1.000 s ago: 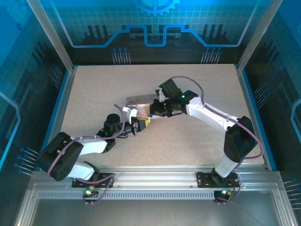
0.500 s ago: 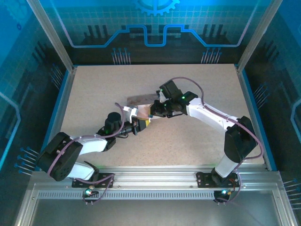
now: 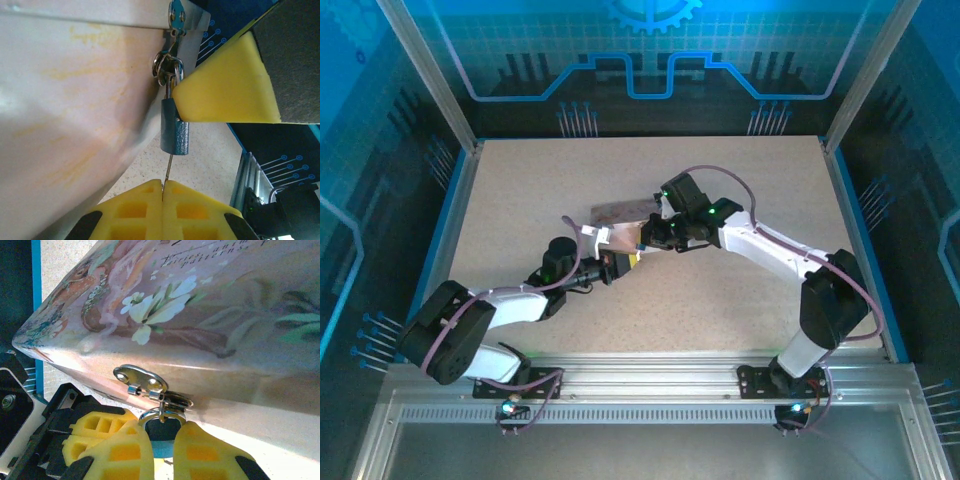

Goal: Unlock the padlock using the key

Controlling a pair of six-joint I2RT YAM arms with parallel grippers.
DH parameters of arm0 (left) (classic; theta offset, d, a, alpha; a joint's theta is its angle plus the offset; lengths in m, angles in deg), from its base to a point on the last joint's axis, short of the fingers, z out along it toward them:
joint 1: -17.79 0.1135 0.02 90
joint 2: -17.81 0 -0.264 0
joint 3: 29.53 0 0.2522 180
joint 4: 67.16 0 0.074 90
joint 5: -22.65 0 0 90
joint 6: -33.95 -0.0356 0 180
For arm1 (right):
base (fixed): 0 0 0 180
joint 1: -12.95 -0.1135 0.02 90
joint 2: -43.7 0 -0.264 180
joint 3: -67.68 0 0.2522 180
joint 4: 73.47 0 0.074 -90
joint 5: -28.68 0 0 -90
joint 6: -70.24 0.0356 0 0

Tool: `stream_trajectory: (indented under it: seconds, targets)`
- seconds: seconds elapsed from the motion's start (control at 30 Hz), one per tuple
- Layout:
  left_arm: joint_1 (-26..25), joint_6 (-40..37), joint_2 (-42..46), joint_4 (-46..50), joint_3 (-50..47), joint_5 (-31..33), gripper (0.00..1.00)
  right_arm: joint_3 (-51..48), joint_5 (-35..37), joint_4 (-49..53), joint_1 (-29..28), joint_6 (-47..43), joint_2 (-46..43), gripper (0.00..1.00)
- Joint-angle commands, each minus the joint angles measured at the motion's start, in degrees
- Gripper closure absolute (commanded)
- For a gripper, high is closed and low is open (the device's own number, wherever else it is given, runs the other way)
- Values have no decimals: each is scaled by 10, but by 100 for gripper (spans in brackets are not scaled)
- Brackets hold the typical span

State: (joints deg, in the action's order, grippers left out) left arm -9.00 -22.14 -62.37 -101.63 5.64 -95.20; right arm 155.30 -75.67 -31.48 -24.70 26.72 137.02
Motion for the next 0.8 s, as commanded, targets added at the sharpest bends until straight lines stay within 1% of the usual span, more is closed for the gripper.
stream_trajectory:
  seconds: [0.0, 0.5, 0.77]
  targets:
    - [11, 21, -1, -7, 20, 9, 100, -3, -31, -12, -5, 5, -30, 100]
    - [11, 32, -17, -18, 20, 1, 100, -9, -27, -19, -5, 8, -31, 100]
    - [11, 35, -17, -25, 11, 7, 100, -13, -23, -25, -5, 12, -35, 100]
